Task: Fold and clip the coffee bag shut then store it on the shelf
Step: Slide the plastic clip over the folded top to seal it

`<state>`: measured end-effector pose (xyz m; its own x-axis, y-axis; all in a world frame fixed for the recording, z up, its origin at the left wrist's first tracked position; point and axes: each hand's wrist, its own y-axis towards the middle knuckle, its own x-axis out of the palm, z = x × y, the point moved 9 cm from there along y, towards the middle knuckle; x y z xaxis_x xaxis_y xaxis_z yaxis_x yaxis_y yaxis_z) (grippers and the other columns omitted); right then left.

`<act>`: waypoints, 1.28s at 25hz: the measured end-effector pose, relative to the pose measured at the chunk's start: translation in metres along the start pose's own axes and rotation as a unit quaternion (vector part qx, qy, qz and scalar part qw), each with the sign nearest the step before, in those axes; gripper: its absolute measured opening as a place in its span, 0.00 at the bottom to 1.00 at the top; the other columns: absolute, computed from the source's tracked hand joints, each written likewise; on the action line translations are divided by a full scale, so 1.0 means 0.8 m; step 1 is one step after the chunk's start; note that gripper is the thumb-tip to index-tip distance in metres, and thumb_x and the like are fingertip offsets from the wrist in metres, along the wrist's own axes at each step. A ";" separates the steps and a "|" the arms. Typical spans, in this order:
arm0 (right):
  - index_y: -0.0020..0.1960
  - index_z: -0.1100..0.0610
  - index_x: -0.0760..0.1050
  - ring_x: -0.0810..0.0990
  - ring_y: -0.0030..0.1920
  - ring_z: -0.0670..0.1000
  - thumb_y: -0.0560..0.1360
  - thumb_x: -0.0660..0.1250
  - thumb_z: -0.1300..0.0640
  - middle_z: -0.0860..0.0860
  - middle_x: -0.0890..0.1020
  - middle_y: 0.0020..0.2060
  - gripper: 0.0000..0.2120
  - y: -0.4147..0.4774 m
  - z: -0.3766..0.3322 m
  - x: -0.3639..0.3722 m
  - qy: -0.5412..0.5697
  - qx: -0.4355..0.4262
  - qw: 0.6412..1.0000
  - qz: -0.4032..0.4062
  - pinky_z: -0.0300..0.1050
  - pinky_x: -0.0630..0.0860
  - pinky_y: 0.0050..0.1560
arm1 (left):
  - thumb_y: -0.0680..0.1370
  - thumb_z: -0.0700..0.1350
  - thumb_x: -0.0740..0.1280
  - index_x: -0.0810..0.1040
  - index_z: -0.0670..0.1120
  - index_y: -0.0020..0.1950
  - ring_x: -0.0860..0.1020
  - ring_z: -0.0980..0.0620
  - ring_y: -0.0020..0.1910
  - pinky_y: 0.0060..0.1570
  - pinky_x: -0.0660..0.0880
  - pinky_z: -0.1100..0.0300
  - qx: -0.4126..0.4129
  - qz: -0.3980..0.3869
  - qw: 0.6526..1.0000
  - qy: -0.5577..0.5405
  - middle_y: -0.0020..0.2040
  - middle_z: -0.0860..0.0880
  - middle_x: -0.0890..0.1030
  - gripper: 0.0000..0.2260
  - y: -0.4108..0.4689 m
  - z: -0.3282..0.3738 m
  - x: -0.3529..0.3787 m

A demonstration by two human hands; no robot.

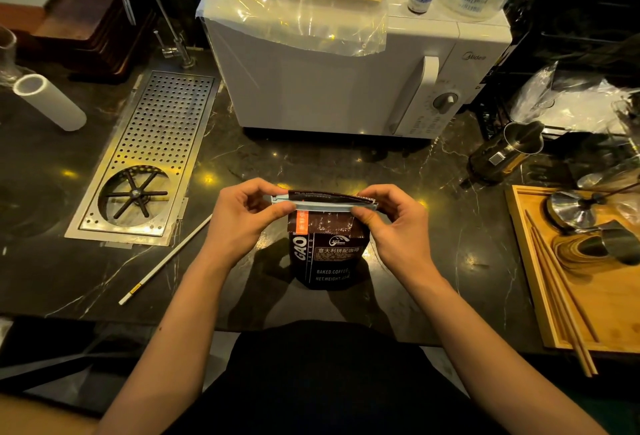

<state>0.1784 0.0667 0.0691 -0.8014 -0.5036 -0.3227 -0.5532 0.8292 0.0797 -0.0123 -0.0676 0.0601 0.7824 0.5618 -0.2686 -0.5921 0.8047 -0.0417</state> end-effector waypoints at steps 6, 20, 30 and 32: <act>0.46 0.44 0.78 0.84 0.49 0.46 0.70 0.74 0.65 0.43 0.84 0.44 0.17 0.000 -0.003 -0.001 -0.013 -0.006 1.000 0.002 0.49 0.81 0.55 | 0.70 0.40 0.75 0.81 0.53 0.44 0.80 0.60 0.37 0.40 0.79 0.65 0.024 -0.007 0.999 0.031 0.37 0.59 0.83 0.09 0.006 -0.001 -0.003; 0.47 0.44 0.78 0.83 0.49 0.46 0.72 0.73 0.64 0.42 0.83 0.44 0.15 0.003 -0.001 0.003 0.003 0.006 1.000 -0.024 0.47 0.81 0.54 | 0.76 0.57 0.63 0.70 0.50 0.44 0.74 0.59 0.39 0.36 0.69 0.63 0.113 -0.191 0.925 0.310 0.40 0.57 0.75 0.11 0.022 0.023 0.021; 0.61 0.51 0.77 0.78 0.54 0.48 0.76 0.68 0.48 0.47 0.79 0.53 0.16 0.021 -0.056 0.056 -0.322 -0.126 0.899 -0.269 0.47 0.77 0.52 | 0.76 0.63 0.55 0.68 0.51 0.43 0.70 0.60 0.36 0.34 0.65 0.66 0.196 -0.232 0.866 0.397 0.38 0.58 0.70 0.16 0.021 0.041 0.029; 0.62 0.50 0.76 0.78 0.55 0.50 0.77 0.66 0.48 0.48 0.79 0.53 0.15 0.027 -0.067 0.076 -0.388 -0.152 0.860 -0.296 0.51 0.77 0.50 | 0.76 0.61 0.59 0.73 0.50 0.47 0.73 0.58 0.41 0.38 0.67 0.68 0.190 -0.220 0.868 0.402 0.42 0.57 0.74 0.16 0.023 0.044 0.024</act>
<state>0.1057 0.0416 0.1017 -0.0309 -0.4048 -0.9139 -0.9400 0.3225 -0.1111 -0.0014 -0.0354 0.0877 0.4390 -0.0079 -0.8984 -0.0453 0.9985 -0.0309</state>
